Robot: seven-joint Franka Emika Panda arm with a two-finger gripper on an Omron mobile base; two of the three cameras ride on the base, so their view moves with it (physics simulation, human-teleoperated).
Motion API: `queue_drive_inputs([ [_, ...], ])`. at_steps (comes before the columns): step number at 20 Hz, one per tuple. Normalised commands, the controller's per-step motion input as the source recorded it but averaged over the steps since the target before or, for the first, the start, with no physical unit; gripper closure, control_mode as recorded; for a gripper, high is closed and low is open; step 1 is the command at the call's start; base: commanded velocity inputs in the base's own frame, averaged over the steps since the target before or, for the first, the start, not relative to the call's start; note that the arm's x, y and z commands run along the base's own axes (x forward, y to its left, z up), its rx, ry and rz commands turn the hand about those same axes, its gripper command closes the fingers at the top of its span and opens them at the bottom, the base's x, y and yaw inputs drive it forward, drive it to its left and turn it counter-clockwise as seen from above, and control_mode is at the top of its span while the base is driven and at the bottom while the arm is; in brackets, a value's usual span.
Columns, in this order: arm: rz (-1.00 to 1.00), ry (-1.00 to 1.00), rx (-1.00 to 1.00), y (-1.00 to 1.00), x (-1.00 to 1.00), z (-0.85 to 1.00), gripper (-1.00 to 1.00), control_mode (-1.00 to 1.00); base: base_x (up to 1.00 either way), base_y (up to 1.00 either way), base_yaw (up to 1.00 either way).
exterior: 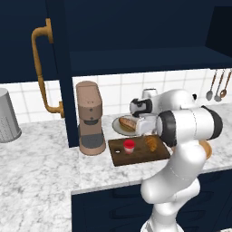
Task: From the different types of pastries on the counter, select a croissant and place it on the cutting board. Then retrieve a jar of jam from the cabinet and place it alongside the croissant on the cutting board.
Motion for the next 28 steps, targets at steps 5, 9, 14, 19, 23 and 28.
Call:
queue_drive_inputs([
  [5,0.11,-0.07,0.01,-0.19,-0.63,0.37,-1.00,-1.00,0.00,0.00,0.00],
  [9,0.14,-0.03,0.00,-0.43,-0.99,0.17,-1.00,-1.00,0.00,0.00,0.00],
  [14,0.11,0.00,0.00,-0.64,-0.81,0.01,-1.00,-1.00,0.00,0.00,0.00],
  [19,0.06,0.02,0.01,-0.84,-0.39,0.00,-1.00,-1.00,0.00,0.00,0.00],
  [23,0.01,0.03,0.07,-0.97,-0.49,0.00,-1.00,-1.00,0.00,0.00,0.00],
  [28,0.00,0.04,0.08,-0.91,-0.49,0.00,-1.00,-1.00,0.00,0.00,0.00],
])
